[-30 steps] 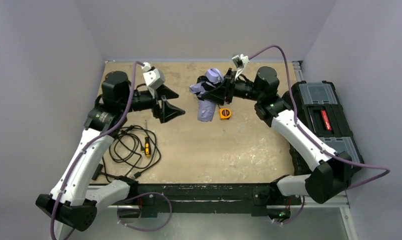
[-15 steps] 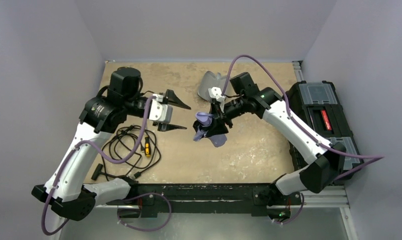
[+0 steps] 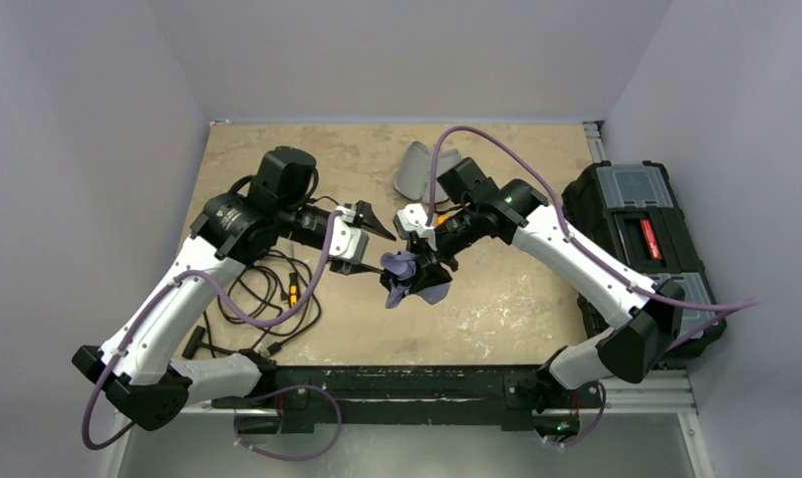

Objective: Open the umbrella

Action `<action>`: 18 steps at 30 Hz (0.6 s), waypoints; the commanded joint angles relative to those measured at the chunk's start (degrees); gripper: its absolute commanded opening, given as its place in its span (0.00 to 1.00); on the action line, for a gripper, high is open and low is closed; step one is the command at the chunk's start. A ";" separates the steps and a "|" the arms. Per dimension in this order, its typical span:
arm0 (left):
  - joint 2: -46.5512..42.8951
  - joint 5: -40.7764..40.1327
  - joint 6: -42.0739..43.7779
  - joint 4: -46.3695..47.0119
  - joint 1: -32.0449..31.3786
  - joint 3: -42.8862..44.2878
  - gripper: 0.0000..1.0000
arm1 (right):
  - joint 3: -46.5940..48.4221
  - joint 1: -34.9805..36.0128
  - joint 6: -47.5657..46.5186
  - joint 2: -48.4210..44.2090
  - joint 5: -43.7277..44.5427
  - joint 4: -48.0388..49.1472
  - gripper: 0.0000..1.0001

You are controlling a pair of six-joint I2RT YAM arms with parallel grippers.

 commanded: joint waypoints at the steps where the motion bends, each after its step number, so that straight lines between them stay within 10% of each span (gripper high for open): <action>1: 0.48 0.45 3.08 -0.03 -1.83 -1.32 0.54 | 3.90 0.80 -1.26 -1.96 -0.99 1.42 0.00; 12: 1.27 -1.85 3.87 -0.26 -5.06 -2.81 0.37 | 3.84 1.31 -2.12 -2.93 -0.39 2.00 0.00; 18: -0.15 -1.16 -0.50 0.08 -5.27 0.44 0.00 | 1.37 1.40 -6.02 -3.57 1.52 0.20 0.00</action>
